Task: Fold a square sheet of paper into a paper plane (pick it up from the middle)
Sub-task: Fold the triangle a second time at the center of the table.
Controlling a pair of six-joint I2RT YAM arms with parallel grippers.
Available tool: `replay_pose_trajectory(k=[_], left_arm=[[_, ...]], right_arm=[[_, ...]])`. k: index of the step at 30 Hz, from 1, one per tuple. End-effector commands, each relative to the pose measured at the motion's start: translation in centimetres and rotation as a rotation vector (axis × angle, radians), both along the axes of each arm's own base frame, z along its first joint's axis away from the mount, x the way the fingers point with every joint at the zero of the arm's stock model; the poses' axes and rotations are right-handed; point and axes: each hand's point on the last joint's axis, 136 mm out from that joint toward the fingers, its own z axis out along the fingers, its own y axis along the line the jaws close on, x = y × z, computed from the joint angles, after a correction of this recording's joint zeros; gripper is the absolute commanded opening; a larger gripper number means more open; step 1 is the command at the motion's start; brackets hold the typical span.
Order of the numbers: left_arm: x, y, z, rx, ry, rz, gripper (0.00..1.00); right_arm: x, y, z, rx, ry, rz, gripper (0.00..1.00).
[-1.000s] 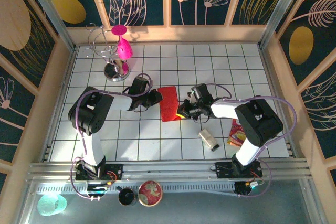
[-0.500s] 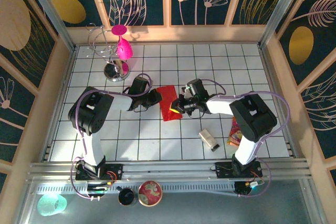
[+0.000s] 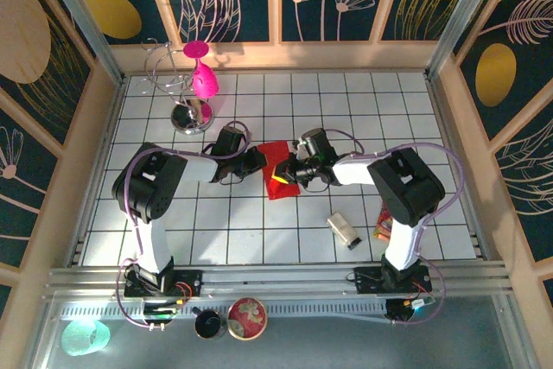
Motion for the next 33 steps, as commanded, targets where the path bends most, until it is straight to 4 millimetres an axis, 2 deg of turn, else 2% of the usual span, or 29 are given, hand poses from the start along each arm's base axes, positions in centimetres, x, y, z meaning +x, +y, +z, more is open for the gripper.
replay_pose_trajectory(k=[1, 13, 22, 33], left_arm=[[-0.7, 0.1, 0.0, -0.004, 0.014, -0.019, 0.09], [0.1, 0.3, 2.1, 0.01, -0.037, -0.002, 0.09], [-0.1, 0.8, -0.4, 0.061, 0.017, 0.012, 0.07], [-0.5, 1.0, -1.4, 0.075, 0.044, 0.011, 0.06]], right_arm=[[0.6, 1.3, 0.6, 0.031, -0.02, 0.004, 0.02], [1.3, 1.2, -0.5, 0.013, -0.008, -0.048, 0.02], [1.8, 1.1, -0.8, 0.007, -0.005, -0.075, 0.02], [2.0, 0.7, -1.4, -0.015, 0.0, -0.102, 0.02]])
